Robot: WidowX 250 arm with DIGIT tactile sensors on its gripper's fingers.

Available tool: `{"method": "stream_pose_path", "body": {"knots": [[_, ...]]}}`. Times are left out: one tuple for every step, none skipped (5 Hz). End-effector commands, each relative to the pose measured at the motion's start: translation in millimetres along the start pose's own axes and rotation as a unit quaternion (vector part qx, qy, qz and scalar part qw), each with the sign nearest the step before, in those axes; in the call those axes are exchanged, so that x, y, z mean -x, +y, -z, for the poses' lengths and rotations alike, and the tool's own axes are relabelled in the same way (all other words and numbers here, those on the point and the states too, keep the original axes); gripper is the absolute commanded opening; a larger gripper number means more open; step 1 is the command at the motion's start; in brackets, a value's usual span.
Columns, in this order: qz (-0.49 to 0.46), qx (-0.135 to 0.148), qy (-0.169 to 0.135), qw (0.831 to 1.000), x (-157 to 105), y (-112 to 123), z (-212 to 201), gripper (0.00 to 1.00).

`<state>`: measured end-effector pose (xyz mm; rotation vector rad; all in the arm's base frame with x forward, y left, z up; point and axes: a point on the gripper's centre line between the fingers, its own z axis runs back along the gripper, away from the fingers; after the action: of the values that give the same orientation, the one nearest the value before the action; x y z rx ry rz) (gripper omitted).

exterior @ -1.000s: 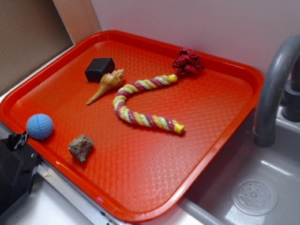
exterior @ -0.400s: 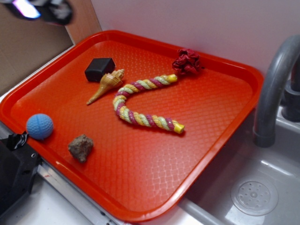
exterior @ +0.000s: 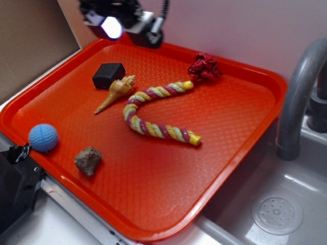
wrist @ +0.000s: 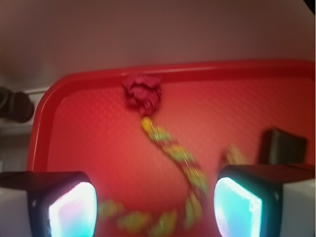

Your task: Grab the red paper.

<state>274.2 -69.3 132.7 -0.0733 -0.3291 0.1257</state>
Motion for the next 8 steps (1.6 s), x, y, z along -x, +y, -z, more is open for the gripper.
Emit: {"method": "stream_pose_path", "body": {"knots": [[0.009, -0.035, -0.034, 0.999, -43, -3, 30, 1.0], [0.016, -0.049, -0.036, 0.998, -50, 0, 51, 1.0], [0.036, -0.044, -0.023, 0.998, -51, -1, 71, 1.0], [0.068, -0.019, -0.009, 0.997, -49, -11, 94, 1.0], [0.079, -0.013, -0.004, 0.997, -51, -14, 108, 1.0], [0.076, -0.017, 0.004, 0.997, -56, -12, 116, 1.0], [0.073, -0.017, 0.005, 0.997, -62, -8, 119, 1.0], [0.072, -0.023, 0.001, 0.997, -66, -10, 122, 1.0]]}}
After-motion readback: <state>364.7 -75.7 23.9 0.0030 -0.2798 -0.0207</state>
